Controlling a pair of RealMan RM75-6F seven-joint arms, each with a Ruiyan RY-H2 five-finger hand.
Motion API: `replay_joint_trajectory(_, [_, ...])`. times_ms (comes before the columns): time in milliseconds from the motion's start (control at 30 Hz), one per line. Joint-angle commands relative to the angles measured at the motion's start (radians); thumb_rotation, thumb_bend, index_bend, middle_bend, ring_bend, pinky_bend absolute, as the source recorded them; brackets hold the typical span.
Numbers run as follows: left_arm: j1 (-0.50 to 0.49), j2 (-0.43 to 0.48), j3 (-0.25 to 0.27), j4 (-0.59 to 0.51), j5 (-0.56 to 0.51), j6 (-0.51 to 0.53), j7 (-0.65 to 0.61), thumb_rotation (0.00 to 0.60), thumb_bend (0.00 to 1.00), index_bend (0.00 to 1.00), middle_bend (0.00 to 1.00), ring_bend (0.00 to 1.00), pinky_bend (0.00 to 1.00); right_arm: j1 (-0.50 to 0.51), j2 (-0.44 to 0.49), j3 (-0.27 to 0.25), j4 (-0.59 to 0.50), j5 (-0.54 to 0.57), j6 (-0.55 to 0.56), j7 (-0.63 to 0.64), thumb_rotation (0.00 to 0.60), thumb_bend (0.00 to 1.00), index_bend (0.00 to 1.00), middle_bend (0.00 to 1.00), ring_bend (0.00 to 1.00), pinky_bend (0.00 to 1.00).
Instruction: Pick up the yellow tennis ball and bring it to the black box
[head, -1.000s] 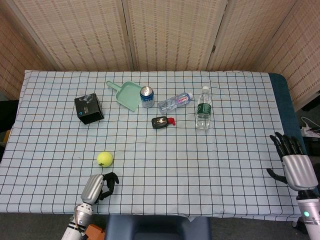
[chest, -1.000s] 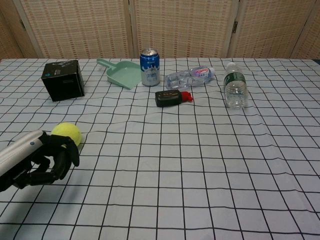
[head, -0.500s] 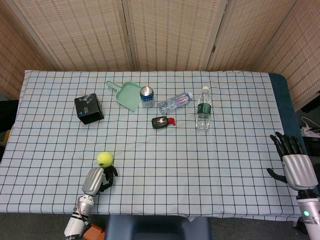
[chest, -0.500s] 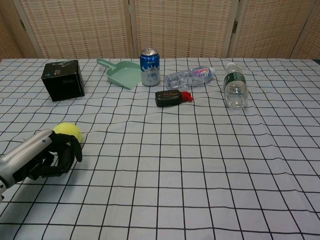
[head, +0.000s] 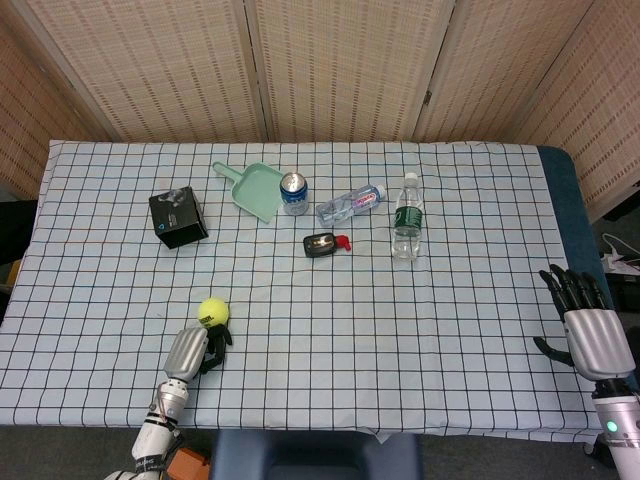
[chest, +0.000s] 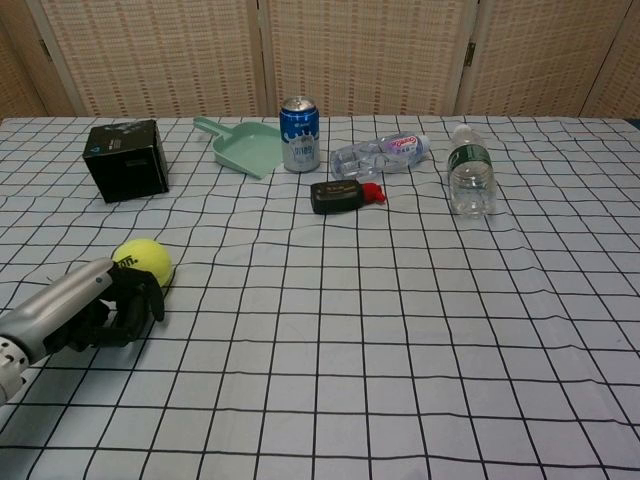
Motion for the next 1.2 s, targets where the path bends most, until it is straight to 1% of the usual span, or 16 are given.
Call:
replay_joint_trajectory(33, [-0.009,-0.007,-0.009,0.01,-0.009,-0.007,0.01,0.6,0.74,0.56,0.66,0.64,0.91,0.001,0.0,0.001,0.001,0.0,0.0,0.0,0.6,0.11,0.03,0.0,0.0,0.0])
replay_joint_trajectory(300, [-0.043,-0.031,-0.052,0.044,-0.052,-0.034,0.038,0.6,0.74,0.56,0.66,0.64,0.91,0.001,0.0,-0.002,0.001,0.003,-0.006,0.0,0.6,0.11,0.03,0.0,0.0,0.0])
replay_joint_trajectory(500, [-0.074,-0.062,-0.099,0.08,-0.1,-0.056,0.051,0.6,0.74,0.56,0.65,0.64,0.91,0.002,0.0,-0.001,0.002,0.004,-0.007,0.001,0.6,0.11,0.03,0.0,0.0,0.0])
replay_joint_trajectory(700, [-0.097,-0.081,-0.115,0.129,-0.123,-0.071,0.064,0.6,0.74,0.56,0.64,0.63,0.91,0.003,0.001,0.0,0.003,0.004,-0.007,0.005,0.6,0.11,0.03,0.0,0.0,0.0])
replay_joint_trajectory(933, [-0.118,-0.104,-0.144,0.15,-0.16,-0.091,0.056,0.6,0.74,0.55,0.64,0.63,0.91,0.004,0.001,-0.001,0.002,0.008,-0.012,0.005,0.6,0.11,0.03,0.0,0.0,0.0])
replay_joint_trajectory(1200, [-0.163,-0.114,-0.164,0.193,-0.165,-0.107,0.077,0.6,0.73,0.55,0.63,0.63,0.91,0.005,0.001,0.0,0.0,0.011,-0.015,0.005,0.6,0.11,0.03,0.0,0.0,0.0])
